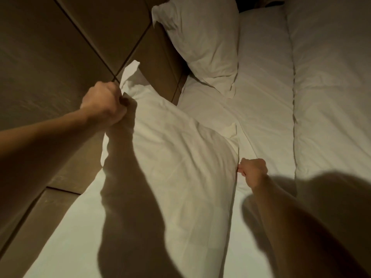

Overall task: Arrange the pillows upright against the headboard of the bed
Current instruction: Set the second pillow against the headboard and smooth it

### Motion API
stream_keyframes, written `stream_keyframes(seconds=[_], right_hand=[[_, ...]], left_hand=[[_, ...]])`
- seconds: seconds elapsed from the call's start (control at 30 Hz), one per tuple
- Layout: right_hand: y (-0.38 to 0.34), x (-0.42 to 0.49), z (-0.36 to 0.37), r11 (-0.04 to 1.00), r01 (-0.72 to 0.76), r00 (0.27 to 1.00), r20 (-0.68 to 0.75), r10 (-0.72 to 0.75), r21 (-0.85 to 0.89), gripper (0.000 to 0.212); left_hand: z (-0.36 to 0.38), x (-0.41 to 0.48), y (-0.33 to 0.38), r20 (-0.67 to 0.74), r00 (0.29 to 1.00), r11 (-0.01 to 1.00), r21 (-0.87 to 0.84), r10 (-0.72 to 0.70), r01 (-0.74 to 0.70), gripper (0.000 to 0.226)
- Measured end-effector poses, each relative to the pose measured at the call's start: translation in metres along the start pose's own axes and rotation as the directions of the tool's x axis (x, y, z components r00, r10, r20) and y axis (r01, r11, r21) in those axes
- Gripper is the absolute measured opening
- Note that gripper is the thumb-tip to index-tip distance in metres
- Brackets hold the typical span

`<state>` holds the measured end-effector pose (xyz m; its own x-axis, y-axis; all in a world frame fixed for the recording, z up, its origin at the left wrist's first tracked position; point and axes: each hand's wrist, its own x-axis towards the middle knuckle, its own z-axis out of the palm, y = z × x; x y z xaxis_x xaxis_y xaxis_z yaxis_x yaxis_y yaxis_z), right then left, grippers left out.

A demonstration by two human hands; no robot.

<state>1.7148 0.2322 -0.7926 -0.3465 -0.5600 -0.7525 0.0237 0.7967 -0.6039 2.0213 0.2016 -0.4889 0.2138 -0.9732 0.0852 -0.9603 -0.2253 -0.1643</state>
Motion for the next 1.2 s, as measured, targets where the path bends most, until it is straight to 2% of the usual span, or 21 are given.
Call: stream_keyframes(seconds=[0.1,0.23,0.33,0.47,0.6,0.73,0.83,0.93,1.07,1.2], right_hand=[[-0.008,-0.005,-0.012,0.995,-0.001,0.997,0.073,-0.007,0.104,0.022],[-0.031,-0.034,-0.016,0.999,0.03,0.986,0.161,-0.036,0.041,0.016],[-0.045,-0.046,-0.016,0.996,0.074,0.976,0.21,-0.063,-0.045,0.035],[-0.054,-0.044,-0.006,0.977,0.182,0.959,0.24,-0.152,-0.107,0.055],[-0.08,-0.115,0.001,0.922,0.338,0.93,0.219,-0.296,-0.191,0.038],[-0.096,-0.165,0.018,0.816,0.511,0.852,0.282,-0.441,-0.271,0.033],[-0.102,-0.198,0.034,0.695,0.649,0.756,0.36,-0.546,-0.309,0.03],[-0.104,-0.236,0.047,0.514,0.792,0.61,0.457,-0.647,-0.33,0.033],[-0.101,-0.285,0.061,0.158,0.911,0.367,0.572,-0.734,-0.382,0.04],[-0.09,-0.325,0.077,-0.175,0.91,0.167,0.718,-0.675,-0.376,0.044]], left_hand=[[-0.003,0.001,-0.007,-0.023,1.0,0.998,-0.069,-0.015,0.013,0.019],[-0.008,-0.012,-0.006,-0.006,0.999,0.989,-0.145,-0.035,0.034,0.027],[-0.011,-0.025,-0.008,-0.001,0.997,0.975,-0.205,-0.082,0.08,0.029],[-0.014,-0.051,-0.012,0.079,0.988,0.944,-0.292,-0.134,0.151,0.034],[-0.009,-0.085,-0.015,0.098,0.984,0.924,-0.342,-0.146,0.171,0.039],[-0.007,-0.122,-0.024,0.086,0.989,0.918,-0.369,-0.122,0.145,0.042],[-0.005,-0.146,-0.032,0.101,0.986,0.905,-0.394,-0.132,0.161,0.043],[-0.003,-0.175,-0.04,0.128,0.981,0.89,-0.417,-0.144,0.185,0.043],[-0.005,-0.22,-0.055,0.143,0.977,0.898,-0.391,-0.158,0.202,0.042],[-0.005,-0.26,-0.085,0.185,0.958,0.888,-0.369,-0.22,0.275,0.04]])
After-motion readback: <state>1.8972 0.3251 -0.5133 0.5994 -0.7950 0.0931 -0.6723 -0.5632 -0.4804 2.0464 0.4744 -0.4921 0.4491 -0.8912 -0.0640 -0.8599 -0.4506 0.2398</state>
